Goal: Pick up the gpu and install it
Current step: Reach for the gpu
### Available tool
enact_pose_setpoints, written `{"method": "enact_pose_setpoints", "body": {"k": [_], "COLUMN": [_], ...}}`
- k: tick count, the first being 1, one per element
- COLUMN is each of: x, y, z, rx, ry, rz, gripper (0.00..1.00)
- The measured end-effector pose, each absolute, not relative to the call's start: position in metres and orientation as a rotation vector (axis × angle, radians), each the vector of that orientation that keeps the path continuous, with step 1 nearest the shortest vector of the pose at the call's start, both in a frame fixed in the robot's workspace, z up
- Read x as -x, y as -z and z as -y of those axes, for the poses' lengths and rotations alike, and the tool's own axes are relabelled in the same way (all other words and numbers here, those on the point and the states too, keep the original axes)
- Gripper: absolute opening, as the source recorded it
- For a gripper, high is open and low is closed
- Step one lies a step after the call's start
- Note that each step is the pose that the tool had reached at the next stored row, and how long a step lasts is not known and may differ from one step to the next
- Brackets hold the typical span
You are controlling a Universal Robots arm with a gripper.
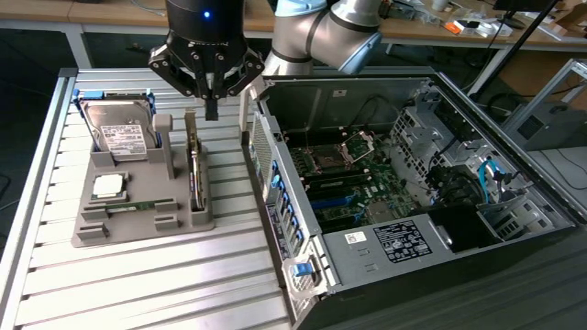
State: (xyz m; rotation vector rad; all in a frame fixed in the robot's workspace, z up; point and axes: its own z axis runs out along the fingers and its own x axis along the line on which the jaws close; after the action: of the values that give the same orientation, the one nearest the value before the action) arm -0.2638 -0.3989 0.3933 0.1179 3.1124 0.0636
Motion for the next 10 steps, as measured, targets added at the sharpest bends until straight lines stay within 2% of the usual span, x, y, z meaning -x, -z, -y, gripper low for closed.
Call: {"method": "enact_pose_setpoints", "body": {"k": [10], "x": [0.2698], "y": [-0.3933], "z": [0.3989], "rx": [-0.118], "ry": [-0.064], "rz": [-3.113], "gripper": [0.11]}}
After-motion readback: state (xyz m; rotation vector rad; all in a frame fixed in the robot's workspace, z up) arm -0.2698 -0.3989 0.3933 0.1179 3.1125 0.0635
